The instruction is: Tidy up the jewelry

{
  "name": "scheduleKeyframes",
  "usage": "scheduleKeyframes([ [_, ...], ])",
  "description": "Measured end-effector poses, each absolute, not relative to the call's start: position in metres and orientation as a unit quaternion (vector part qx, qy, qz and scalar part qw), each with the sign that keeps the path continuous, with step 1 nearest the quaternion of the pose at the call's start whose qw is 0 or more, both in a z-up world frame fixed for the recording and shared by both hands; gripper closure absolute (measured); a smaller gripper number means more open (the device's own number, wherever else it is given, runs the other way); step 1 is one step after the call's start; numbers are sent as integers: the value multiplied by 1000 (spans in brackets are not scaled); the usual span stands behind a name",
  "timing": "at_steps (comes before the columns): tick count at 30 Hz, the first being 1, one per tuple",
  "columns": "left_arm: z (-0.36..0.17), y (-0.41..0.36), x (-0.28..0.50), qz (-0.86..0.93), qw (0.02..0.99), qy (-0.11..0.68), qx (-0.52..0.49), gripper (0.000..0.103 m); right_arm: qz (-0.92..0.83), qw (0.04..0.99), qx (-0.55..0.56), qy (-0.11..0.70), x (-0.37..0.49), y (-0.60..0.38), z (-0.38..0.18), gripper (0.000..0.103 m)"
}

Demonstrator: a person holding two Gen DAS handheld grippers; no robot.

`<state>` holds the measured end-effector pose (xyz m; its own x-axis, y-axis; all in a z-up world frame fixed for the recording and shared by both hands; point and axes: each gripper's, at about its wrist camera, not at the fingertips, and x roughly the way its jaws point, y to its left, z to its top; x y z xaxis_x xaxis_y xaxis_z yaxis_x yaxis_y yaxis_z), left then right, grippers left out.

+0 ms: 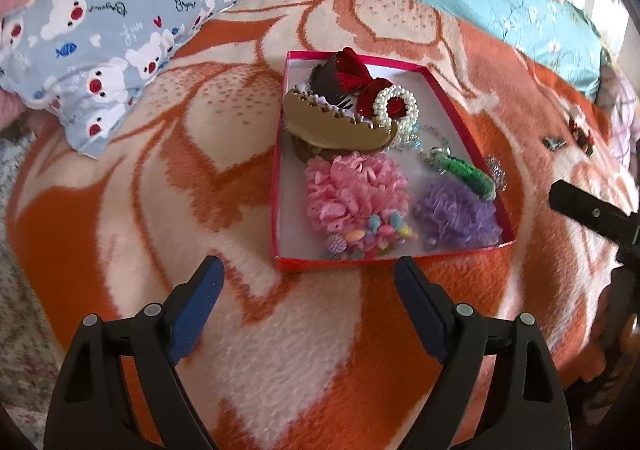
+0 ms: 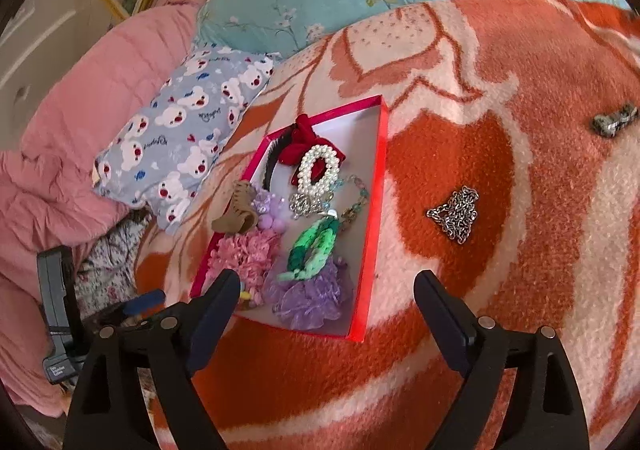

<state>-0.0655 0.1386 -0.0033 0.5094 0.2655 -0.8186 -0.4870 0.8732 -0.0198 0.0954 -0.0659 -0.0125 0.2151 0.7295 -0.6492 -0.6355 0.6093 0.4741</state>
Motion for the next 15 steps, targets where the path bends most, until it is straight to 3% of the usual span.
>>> scheduleKeyframes([
  [15,24,145,-85,253,856,439,-100,14,443,778,-60,442,57,-47,9,6],
])
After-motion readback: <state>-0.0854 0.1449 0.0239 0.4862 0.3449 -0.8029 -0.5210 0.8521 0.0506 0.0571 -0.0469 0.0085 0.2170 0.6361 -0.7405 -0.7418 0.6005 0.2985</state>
